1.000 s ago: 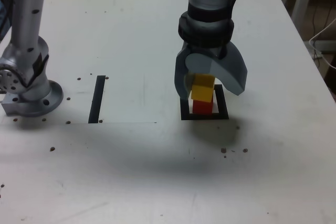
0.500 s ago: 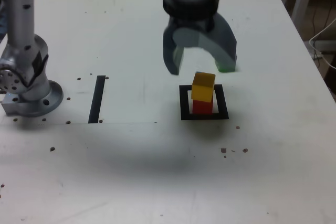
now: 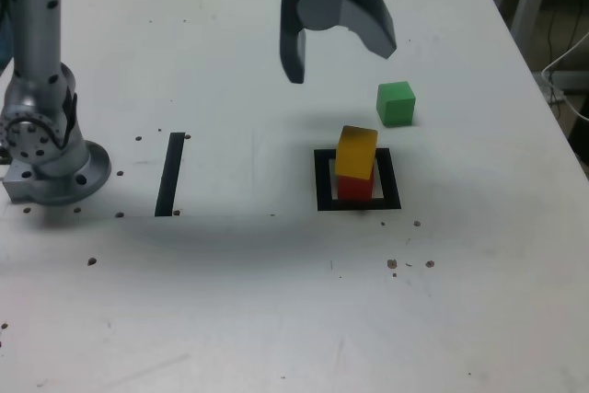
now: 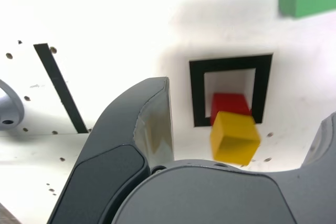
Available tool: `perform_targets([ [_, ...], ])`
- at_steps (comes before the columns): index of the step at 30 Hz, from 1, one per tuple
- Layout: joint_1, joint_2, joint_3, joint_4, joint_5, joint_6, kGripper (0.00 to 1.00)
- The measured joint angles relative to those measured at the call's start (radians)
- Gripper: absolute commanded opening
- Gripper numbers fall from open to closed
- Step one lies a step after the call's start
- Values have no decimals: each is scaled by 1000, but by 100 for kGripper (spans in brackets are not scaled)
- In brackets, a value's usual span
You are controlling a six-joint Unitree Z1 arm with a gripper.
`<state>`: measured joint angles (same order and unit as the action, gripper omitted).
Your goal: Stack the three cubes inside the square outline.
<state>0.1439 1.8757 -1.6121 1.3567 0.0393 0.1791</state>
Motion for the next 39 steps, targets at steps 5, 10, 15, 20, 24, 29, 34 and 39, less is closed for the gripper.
perform_targets([
  [5, 49, 54, -53, -25, 1, 15, 100],
  [10, 77, 130, -100, -78, 3, 18, 100],
  [15, 89, 193, -126, -107, 8, 18, 99],
  [20, 93, 242, -135, -122, 8, 18, 99],
  [24, 93, 260, -135, -127, 8, 18, 98],
  [29, 98, 285, -134, -147, 8, 17, 95],
  [34, 99, 289, -132, -164, 9, 7, 90],
  [39, 99, 296, -127, -177, 9, -1, 87],
])
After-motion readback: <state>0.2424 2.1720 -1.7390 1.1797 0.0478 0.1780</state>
